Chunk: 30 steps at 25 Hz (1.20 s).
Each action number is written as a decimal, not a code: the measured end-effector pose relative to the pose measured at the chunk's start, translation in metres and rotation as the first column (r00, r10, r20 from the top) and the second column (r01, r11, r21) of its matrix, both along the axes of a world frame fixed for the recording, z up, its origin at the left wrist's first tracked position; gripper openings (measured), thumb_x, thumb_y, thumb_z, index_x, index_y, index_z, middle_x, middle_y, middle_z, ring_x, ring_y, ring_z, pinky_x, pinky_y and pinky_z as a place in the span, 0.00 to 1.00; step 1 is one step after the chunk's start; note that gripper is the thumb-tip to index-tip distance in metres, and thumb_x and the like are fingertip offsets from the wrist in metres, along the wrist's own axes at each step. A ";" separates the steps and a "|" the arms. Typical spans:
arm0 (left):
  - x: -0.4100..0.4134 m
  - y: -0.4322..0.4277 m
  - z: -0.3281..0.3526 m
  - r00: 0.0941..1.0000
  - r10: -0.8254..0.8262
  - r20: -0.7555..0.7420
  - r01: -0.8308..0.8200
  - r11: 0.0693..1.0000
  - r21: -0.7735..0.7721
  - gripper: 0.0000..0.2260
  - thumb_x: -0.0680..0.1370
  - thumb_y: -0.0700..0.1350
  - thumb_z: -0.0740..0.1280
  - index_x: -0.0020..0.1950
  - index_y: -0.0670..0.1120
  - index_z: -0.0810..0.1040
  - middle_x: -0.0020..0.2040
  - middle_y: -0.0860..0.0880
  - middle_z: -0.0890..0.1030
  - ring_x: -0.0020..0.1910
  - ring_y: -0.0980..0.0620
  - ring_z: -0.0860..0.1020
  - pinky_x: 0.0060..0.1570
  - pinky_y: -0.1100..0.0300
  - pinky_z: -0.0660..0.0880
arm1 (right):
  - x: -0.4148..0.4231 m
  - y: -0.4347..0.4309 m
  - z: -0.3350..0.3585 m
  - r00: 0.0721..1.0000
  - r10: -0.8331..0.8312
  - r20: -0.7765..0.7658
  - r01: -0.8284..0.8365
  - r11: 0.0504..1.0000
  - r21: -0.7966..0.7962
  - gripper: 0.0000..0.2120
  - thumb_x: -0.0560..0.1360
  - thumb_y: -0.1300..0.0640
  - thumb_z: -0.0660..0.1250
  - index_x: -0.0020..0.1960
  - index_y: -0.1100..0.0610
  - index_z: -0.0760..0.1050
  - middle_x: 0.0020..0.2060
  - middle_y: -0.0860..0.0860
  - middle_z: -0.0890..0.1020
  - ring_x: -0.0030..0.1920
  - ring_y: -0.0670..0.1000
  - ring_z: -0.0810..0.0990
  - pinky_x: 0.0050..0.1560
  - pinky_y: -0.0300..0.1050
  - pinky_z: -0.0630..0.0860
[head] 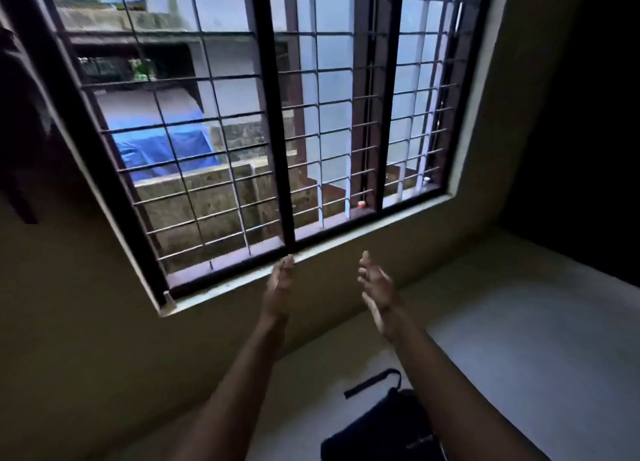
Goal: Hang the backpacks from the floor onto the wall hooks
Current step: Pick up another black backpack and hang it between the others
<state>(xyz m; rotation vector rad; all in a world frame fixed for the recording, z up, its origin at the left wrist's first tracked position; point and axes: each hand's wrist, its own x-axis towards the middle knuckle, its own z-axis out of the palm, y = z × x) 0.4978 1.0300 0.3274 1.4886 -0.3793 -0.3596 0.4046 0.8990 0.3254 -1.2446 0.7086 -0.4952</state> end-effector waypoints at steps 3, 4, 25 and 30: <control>-0.036 -0.046 -0.044 0.990 -0.076 -0.115 0.089 0.990 0.107 0.19 0.80 0.50 0.55 0.70 0.45 0.68 0.70 0.44 0.70 0.70 0.46 0.68 0.71 0.52 0.62 | -0.046 -0.042 -0.044 0.995 -0.046 -0.083 0.050 0.998 0.036 0.27 0.78 0.43 0.57 0.72 0.56 0.63 0.71 0.55 0.68 0.71 0.54 0.67 0.69 0.49 0.62; -0.050 -0.063 -0.058 0.984 -0.102 -0.148 0.125 0.981 0.151 0.20 0.80 0.52 0.55 0.70 0.46 0.68 0.71 0.44 0.70 0.69 0.46 0.68 0.70 0.51 0.62 | -0.060 -0.060 -0.057 0.991 -0.062 -0.117 0.067 0.997 0.041 0.28 0.77 0.43 0.57 0.72 0.56 0.63 0.72 0.55 0.68 0.71 0.54 0.66 0.69 0.49 0.62; -0.070 -0.070 -0.707 0.782 0.389 -0.486 0.143 0.647 0.749 0.18 0.78 0.45 0.62 0.68 0.45 0.70 0.67 0.45 0.74 0.65 0.46 0.72 0.61 0.58 0.67 | -0.011 -0.067 -0.727 0.314 0.522 -0.793 -0.824 0.565 0.045 0.19 0.75 0.52 0.65 0.65 0.56 0.73 0.61 0.54 0.79 0.63 0.54 0.75 0.62 0.43 0.69; -0.059 -0.019 -0.805 0.692 0.505 -0.516 0.071 0.664 0.745 0.16 0.79 0.44 0.58 0.67 0.47 0.71 0.66 0.46 0.74 0.65 0.47 0.71 0.62 0.57 0.67 | 0.017 0.024 -0.833 0.243 0.540 -0.806 -0.789 0.593 0.160 0.29 0.76 0.50 0.64 0.72 0.58 0.60 0.68 0.57 0.70 0.69 0.58 0.69 0.66 0.48 0.66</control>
